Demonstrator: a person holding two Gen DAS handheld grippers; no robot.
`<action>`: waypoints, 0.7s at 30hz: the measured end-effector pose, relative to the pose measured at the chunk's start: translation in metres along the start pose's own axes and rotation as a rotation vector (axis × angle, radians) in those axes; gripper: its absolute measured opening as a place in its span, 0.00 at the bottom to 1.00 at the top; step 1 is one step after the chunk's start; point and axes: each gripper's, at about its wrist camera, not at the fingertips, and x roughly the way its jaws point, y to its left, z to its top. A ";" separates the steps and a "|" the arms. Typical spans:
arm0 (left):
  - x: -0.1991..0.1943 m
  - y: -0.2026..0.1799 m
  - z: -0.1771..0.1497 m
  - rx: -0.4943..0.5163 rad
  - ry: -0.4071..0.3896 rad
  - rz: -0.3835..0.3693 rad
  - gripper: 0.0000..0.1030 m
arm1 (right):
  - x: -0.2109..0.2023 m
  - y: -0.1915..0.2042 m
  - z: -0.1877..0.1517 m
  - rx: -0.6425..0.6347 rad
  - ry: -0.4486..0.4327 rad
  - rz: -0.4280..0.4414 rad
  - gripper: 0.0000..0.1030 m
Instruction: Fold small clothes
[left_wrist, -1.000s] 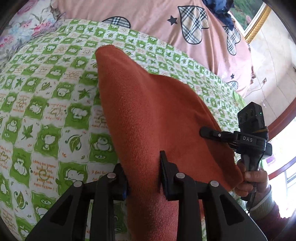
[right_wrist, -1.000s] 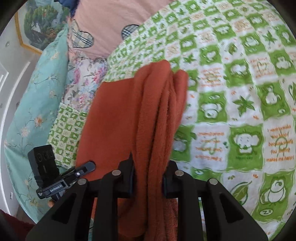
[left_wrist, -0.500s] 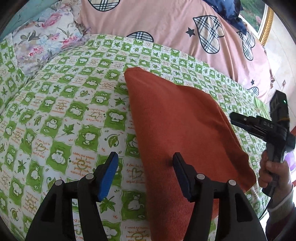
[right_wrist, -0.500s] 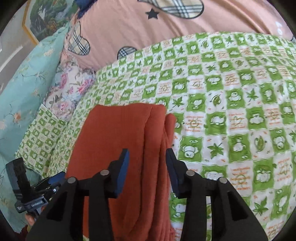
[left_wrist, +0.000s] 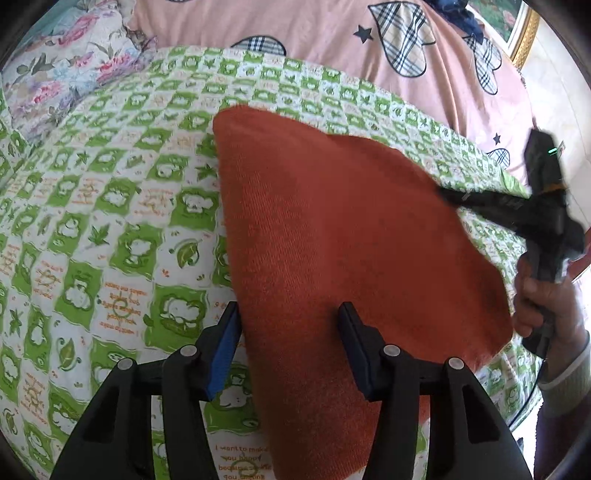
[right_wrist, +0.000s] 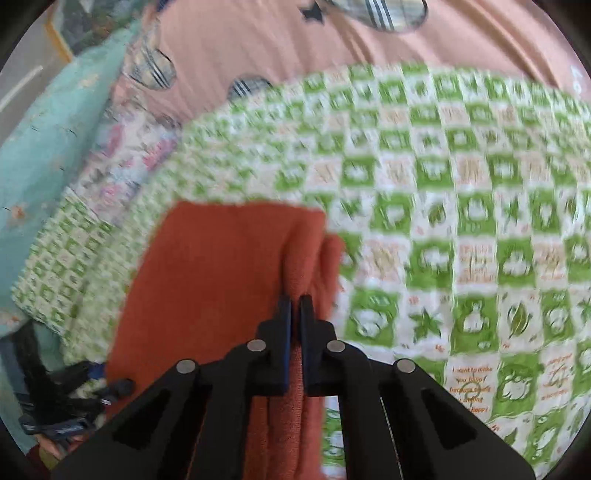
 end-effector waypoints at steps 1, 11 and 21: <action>0.003 0.000 0.000 0.002 0.010 -0.002 0.52 | 0.004 -0.002 -0.004 0.001 0.006 -0.007 0.05; -0.039 -0.002 0.007 0.031 -0.088 -0.022 0.53 | -0.060 0.042 -0.024 0.042 -0.115 0.194 0.06; -0.011 -0.025 -0.032 0.140 0.017 -0.194 0.45 | -0.018 -0.005 -0.064 0.195 -0.014 0.161 0.00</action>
